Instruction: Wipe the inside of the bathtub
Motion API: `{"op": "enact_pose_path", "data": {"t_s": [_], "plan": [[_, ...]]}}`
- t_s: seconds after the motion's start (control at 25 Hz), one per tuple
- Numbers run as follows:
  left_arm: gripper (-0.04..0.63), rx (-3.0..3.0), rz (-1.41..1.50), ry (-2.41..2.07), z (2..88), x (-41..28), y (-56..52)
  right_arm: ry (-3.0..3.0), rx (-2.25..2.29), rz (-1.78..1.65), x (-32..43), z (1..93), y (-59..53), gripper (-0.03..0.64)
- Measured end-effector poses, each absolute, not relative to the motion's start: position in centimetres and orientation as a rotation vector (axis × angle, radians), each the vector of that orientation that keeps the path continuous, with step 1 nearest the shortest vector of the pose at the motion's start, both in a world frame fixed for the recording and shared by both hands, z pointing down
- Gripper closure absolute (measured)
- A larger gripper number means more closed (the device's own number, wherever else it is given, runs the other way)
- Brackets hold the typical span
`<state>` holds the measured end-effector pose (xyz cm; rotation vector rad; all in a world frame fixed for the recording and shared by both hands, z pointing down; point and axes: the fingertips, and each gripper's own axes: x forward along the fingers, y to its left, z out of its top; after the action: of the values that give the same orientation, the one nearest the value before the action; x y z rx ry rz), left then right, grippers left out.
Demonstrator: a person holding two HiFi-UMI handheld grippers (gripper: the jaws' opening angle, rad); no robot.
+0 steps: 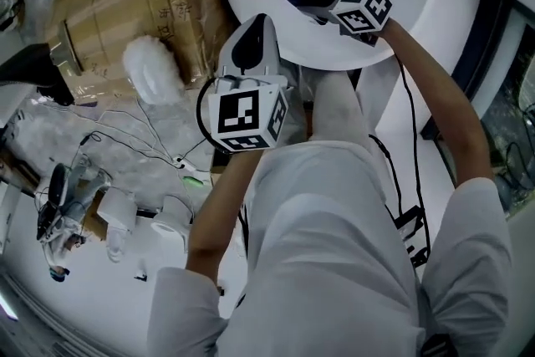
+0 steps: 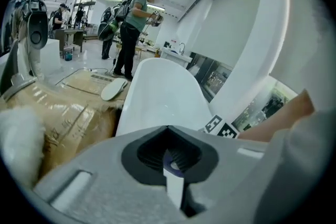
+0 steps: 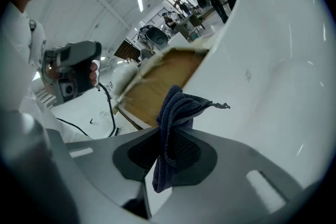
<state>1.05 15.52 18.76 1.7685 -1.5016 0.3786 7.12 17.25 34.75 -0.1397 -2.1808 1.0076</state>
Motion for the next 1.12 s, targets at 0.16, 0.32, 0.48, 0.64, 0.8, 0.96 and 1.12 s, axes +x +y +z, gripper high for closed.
{"op": "enact_pose_path", "data": {"t_s": [0.16,0.32,0.48,0.64,0.8,0.96,1.12], "plan": [[0.597,1.852,0.356,-1.527,12.5,1.5,14.2,-2.321,-0.105,0.967,7.2,25.2,15.3,0.563],[0.597,1.892,0.323,-1.536,8.3,2.3,13.6,-2.373,0.004,0.924,8.5,18.6,14.4,0.563],[0.597,1.937,0.304,-1.529,4.4,4.2,13.4,-2.479,0.160,0.948,10.8,11.8,13.8,0.563],[0.597,2.000,0.284,-1.515,1.3,5.8,13.6,-2.542,0.258,0.873,12.4,7.2,14.9,0.565],[0.597,2.046,0.295,-1.513,-1.0,6.8,14.6,-2.587,0.300,0.887,13.3,4.4,17.1,0.569],[0.597,2.099,0.287,-1.512,-3.8,8.3,15.3,-2.638,0.365,0.851,14.9,1.0,18.5,0.569],[0.597,2.109,0.277,-1.513,-5.0,8.4,17.1,-2.682,0.381,0.810,15.3,-1.4,19.3,0.569]]}}
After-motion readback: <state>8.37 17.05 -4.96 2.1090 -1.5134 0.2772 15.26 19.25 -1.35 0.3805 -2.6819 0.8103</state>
